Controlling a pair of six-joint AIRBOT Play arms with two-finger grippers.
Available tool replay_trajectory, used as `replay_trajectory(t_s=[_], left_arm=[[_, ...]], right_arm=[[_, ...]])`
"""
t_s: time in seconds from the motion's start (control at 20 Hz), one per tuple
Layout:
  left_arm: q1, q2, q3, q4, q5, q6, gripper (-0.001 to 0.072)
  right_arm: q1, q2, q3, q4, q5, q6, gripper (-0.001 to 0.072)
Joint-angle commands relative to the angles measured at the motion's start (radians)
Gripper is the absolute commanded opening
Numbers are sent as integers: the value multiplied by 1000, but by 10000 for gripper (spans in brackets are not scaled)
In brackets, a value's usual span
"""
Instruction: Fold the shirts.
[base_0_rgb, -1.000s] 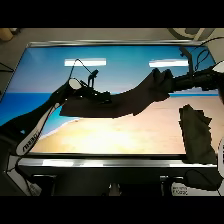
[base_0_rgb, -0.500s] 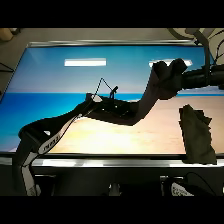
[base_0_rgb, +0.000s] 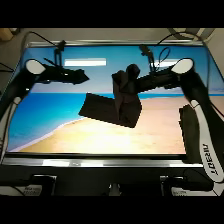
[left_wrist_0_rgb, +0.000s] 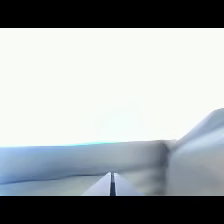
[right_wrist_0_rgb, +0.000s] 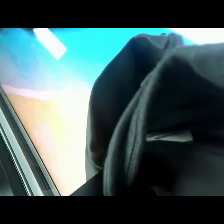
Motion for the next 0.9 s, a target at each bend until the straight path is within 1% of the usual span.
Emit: replay_trajectory(t_s=[0.0, 0.05, 0.1, 0.15, 0.2, 0.3, 0.4, 0.5, 0.6, 0.65, 0.7, 0.75, 0.8, 0.85], left_arm=[[209, 201, 0, 167, -80, -53, 24], [247, 247, 1, 168, -79, -53, 24], [274, 282, 0, 168, -80, -53, 24], [293, 312, 0, 168, -84, -53, 24], [303, 334, 0, 168, -88, -53, 24], [307, 354, 0, 168, -111, -52, 24], [306, 354, -2, 168, -139, -49, 25], [306, 353, -17, 168, -138, -40, 25], [306, 353, -35, 168, -135, -41, 25], [306, 353, -42, 167, -136, -41, 25], [306, 353, -49, 167, -136, -42, 25], [306, 353, -54, 167, -136, -42, 25], [306, 353, -57, 164, -136, -42, 25], [306, 353, -59, 152, -136, -42, 25]], right_arm=[[159, -195, 1, 84, -171, -23, 26], [180, -255, 1, 153, -182, -40, 28], [191, -302, 1, 225, -187, -79, 97], [191, -337, 1, 300, -193, -119, 431], [179, -351, 1, 350, -192, -161, 700], [129, -333, 1, 339, -164, -144, 712], [38, -286, 1, 237, -68, -102, 710], [-70, -221, 1, 9, 63, -25, 710], [-165, -169, -5, -304, 187, 65, 708], [-195, -150, -37, -440, 214, 119, 691], [-211, -140, -91, -490, 211, 153, 692], [-216, -140, -162, -471, 179, 156, 692], [-212, -143, -236, -409, 112, 156, 692], [-209, -145, -296, -307, 42, 145, 692]])
